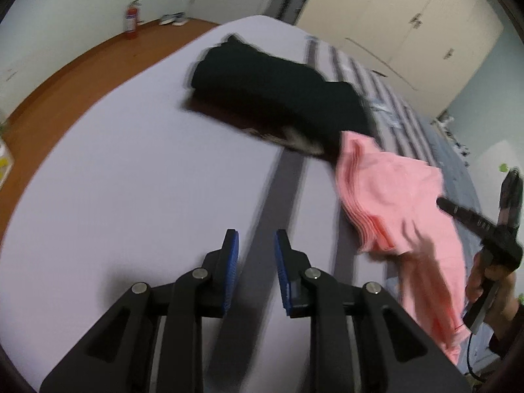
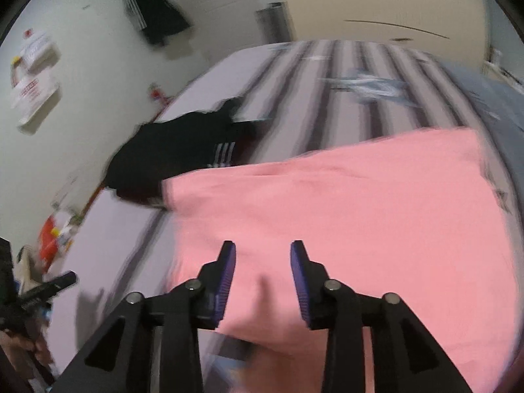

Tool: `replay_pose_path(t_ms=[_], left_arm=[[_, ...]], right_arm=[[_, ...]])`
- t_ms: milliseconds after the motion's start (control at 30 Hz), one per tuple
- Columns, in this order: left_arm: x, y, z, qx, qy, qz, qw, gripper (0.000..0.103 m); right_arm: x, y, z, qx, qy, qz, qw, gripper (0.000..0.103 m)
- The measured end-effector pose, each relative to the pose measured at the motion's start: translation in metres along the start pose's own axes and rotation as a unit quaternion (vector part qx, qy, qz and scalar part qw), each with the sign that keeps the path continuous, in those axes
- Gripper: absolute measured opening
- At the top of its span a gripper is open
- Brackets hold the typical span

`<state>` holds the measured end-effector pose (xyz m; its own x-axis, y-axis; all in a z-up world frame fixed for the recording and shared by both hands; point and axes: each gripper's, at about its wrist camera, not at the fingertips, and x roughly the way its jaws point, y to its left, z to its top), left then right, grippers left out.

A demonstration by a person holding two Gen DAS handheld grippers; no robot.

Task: Fold clothes

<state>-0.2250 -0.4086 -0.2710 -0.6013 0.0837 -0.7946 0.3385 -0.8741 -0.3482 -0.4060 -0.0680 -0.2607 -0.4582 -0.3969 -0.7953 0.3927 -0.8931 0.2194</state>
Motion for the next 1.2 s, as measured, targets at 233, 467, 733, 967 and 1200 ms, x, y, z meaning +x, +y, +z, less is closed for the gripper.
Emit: replay_pose_path(t_ms=[233, 467, 733, 967, 1200], left_arm=[[0.059, -0.089, 0.032, 0.047, -0.004, -0.043, 0.998, 0.021], [0.118, -0.128, 0.061, 0.052, 0.017, -0.004, 0.9985, 0.023], [0.136, -0.135, 0.069, 0.047, 0.019, 0.036, 0.9981, 0.028], [0.145, -0.139, 0.07, 0.038, 0.015, 0.048, 0.998, 0.029], [0.124, -0.157, 0.068, 0.076, -0.025, 0.049, 0.9956, 0.005]], right_arm=[[-0.037, -0.139, -0.024, 0.076, 0.002, -0.105, 0.992, 0.032], [-0.057, -0.216, -0.04, 0.113, 0.006, -0.149, 0.982, 0.032], [-0.066, -0.246, -0.047, 0.132, 0.001, -0.146, 0.98, 0.032], [-0.065, -0.252, -0.049, 0.133, 0.005, -0.141, 0.981, 0.032], [-0.063, -0.257, -0.051, 0.134, 0.008, -0.137, 0.981, 0.032]])
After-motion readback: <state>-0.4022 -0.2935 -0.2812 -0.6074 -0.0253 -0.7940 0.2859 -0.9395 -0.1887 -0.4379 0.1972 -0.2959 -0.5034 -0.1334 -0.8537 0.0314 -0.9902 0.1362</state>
